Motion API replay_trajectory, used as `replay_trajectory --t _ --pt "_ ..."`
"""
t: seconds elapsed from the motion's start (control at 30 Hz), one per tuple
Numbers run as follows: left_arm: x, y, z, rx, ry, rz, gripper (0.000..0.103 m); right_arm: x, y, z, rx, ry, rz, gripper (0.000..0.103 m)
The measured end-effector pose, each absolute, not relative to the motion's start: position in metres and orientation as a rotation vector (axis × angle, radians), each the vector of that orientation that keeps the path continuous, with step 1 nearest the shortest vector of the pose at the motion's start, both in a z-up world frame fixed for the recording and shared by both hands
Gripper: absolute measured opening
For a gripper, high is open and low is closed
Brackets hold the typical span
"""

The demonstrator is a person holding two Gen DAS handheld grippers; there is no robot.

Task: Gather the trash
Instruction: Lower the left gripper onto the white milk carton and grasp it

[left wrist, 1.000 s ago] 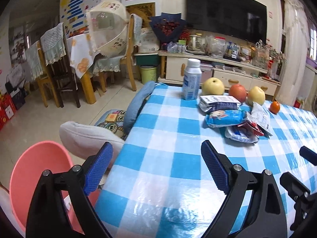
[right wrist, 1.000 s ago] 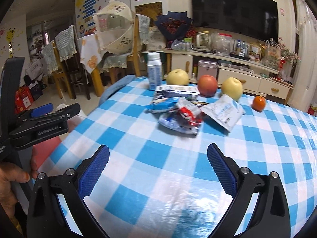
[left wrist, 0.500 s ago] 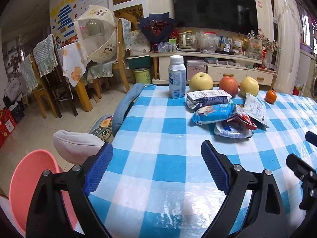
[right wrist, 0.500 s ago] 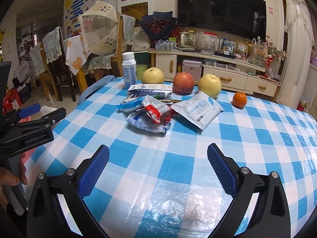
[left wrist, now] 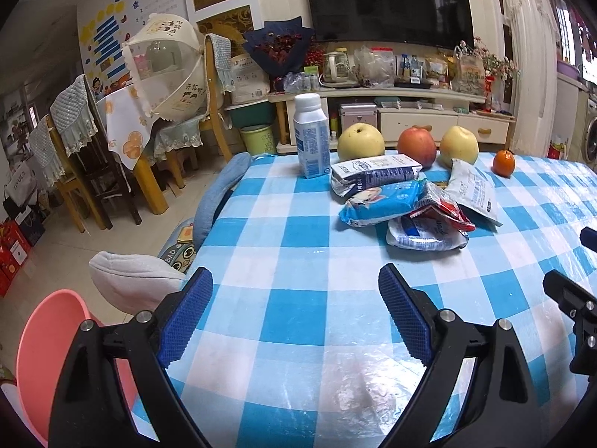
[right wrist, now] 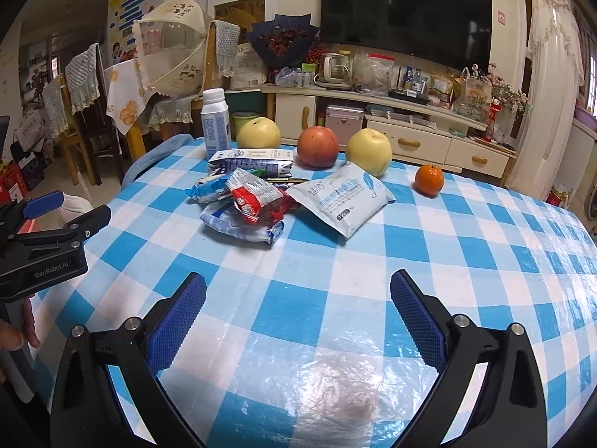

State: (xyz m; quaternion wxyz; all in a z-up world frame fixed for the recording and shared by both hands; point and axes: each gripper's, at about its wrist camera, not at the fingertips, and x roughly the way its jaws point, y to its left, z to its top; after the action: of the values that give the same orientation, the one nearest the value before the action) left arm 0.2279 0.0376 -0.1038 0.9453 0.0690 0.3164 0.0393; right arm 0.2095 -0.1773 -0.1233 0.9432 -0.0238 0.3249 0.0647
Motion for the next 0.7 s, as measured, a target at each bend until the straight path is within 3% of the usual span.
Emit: replay_trajectory --t 0.43,0.7 --pt "0.278 0.012 -0.085 0.001 0.635 -0.044 0.091 0.226 -0.229 -0.128 0.078 0.761 0.089 0.098" --pt "0.383 -0.02 -0.077 -0.05 0.7 -0.095 0.091 0.226 -0.249 -0.13 0.156 0.807 0.117 0.098"
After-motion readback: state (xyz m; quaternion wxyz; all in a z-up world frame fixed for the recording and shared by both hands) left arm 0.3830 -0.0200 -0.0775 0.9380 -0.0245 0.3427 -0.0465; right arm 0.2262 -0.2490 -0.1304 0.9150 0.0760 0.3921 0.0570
